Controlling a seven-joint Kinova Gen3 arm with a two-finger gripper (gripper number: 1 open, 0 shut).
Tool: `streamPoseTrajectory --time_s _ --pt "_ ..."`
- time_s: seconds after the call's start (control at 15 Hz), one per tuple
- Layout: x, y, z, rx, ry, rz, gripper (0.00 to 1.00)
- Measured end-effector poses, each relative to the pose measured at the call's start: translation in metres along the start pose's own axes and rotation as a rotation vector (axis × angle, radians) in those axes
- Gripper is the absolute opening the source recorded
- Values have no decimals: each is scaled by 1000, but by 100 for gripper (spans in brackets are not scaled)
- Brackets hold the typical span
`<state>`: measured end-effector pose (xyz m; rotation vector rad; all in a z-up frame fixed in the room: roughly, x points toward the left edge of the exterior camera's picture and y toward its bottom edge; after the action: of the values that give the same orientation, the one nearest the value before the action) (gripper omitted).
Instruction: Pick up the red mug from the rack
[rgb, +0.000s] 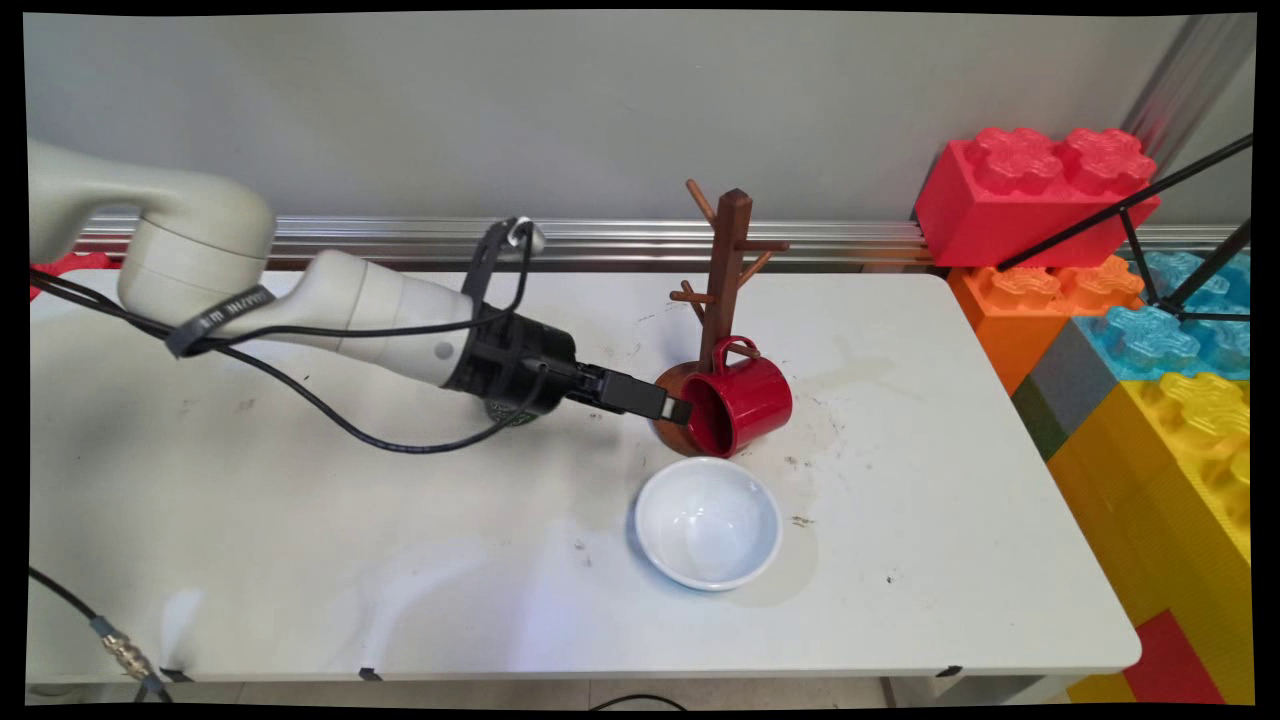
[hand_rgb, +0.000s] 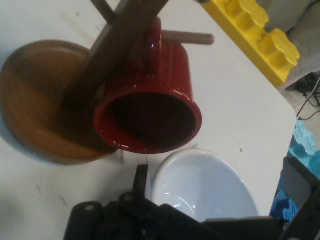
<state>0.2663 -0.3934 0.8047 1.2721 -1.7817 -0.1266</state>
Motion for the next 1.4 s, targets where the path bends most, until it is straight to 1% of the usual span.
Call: streamPoseTrajectory --time_s 0.2,0.67,0.93,1.4 --pt "-3 1 10 13 8 -41 100" --pt "-6 1 25 19 36 -107 100" --pt "-6 0 33 16 47 -134 100" --pt "-5 0 46 12 57 -156 100"
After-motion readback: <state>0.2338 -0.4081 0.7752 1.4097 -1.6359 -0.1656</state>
